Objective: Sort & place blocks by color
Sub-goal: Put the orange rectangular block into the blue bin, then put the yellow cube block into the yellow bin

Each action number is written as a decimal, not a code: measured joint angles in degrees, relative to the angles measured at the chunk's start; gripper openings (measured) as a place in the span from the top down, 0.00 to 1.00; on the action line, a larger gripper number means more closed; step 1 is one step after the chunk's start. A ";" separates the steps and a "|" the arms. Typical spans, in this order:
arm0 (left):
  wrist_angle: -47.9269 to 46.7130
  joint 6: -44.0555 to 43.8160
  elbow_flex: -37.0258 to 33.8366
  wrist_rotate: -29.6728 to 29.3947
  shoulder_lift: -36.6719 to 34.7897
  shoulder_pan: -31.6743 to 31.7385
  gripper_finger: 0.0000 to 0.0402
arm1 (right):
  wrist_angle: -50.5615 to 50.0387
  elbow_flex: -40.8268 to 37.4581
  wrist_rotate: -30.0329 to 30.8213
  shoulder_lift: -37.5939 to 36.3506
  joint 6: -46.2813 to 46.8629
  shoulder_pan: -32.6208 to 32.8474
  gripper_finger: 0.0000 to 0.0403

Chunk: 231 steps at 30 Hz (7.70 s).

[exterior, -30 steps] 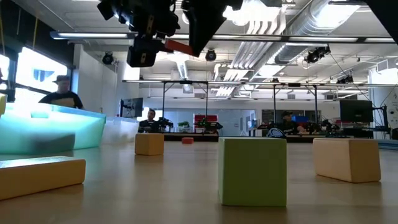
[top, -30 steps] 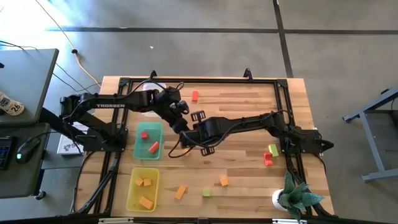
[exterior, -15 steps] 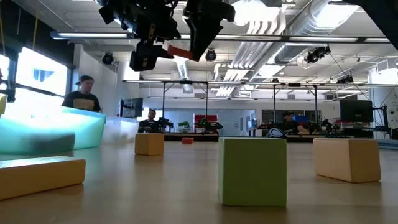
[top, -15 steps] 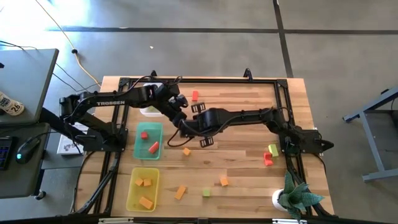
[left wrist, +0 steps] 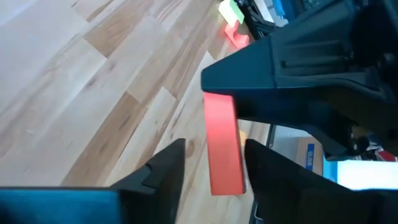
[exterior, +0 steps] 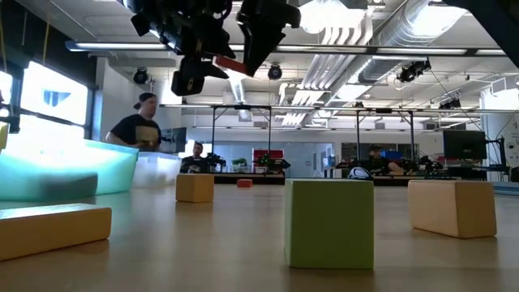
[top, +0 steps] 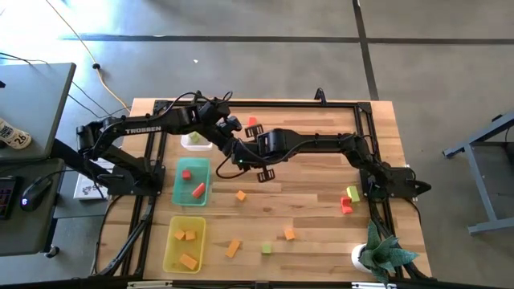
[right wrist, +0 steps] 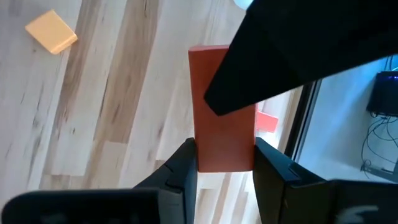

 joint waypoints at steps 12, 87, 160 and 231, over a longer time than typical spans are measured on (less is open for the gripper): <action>-0.35 3.53 0.00 -0.40 0.00 0.02 0.92 | -0.01 0.28 -2.02 -0.04 -1.98 -1.07 0.68; -49.65 15.67 -0.03 -28.27 -10.66 -14.05 0.63 | -3.16 0.34 -16.30 -0.07 38.05 9.11 0.55; -49.08 0.71 3.82 -28.86 -36.92 -14.14 0.62 | 12.95 0.36 -20.60 20.09 54.18 5.45 0.55; -27.02 11.53 3.76 -37.26 -27.19 -12.13 0.44 | 8.67 1.13 -50.25 -0.52 5.86 -17.23 0.75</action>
